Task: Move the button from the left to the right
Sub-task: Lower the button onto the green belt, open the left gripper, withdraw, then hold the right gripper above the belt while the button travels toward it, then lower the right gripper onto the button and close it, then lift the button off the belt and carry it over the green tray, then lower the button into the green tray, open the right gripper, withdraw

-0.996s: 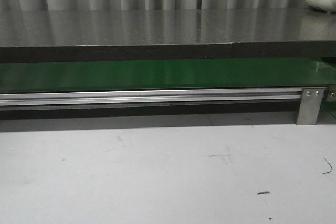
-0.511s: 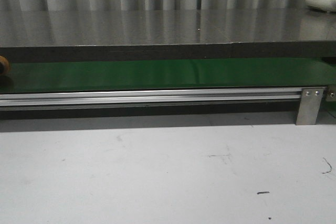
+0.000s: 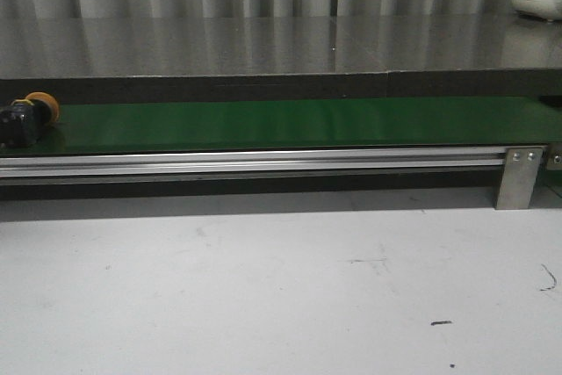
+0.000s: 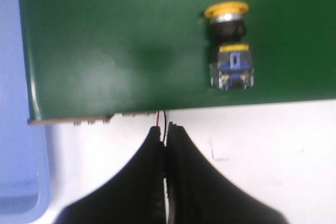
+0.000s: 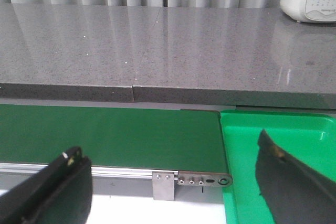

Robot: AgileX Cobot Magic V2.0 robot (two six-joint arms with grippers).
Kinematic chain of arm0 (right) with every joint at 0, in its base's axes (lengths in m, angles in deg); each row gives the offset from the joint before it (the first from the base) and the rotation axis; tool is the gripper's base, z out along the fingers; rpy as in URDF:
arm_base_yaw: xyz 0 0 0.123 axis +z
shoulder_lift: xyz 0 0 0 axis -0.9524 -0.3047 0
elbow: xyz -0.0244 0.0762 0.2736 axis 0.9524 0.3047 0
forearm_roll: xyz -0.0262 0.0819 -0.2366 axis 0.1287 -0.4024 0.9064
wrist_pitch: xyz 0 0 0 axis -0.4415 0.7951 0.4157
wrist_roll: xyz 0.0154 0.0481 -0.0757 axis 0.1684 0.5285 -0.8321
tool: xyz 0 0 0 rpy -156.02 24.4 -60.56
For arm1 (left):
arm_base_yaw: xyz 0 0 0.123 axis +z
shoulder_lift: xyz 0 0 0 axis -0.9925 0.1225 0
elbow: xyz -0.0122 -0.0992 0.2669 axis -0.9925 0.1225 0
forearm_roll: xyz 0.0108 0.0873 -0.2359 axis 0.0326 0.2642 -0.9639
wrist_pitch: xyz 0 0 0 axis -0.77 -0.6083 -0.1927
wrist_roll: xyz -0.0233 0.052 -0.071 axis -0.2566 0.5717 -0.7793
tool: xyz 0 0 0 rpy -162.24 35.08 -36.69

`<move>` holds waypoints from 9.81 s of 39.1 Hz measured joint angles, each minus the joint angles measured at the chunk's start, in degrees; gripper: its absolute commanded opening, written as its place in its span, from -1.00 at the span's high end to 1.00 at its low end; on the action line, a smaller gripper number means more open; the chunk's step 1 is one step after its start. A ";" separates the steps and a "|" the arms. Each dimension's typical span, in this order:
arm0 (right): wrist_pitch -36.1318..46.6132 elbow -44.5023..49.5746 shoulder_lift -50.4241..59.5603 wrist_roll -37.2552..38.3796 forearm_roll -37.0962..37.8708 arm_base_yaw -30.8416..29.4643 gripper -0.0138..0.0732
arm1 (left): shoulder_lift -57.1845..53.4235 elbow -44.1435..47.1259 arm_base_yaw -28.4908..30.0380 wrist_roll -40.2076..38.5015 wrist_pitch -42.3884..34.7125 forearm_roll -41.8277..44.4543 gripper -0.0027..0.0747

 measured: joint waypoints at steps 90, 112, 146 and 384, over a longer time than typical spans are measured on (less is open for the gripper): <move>0.08 0.00 0.00 0.00 0.00 0.00 -0.80 | -85.74 65.80 -6.36 0.03 -37.52 -1.20 0.99; 0.08 0.00 0.00 0.00 0.00 0.00 -0.80 | -85.74 65.80 -6.36 0.03 -37.52 -1.20 0.99; -0.14 -1.02 -5.24 0.00 0.00 0.00 -0.80 | -85.74 65.80 -6.36 0.03 -37.52 -1.20 0.99; 3.03 7.57 5.35 0.00 -0.28 3.47 0.84 | -85.74 65.80 -6.36 0.03 -37.52 -1.20 0.99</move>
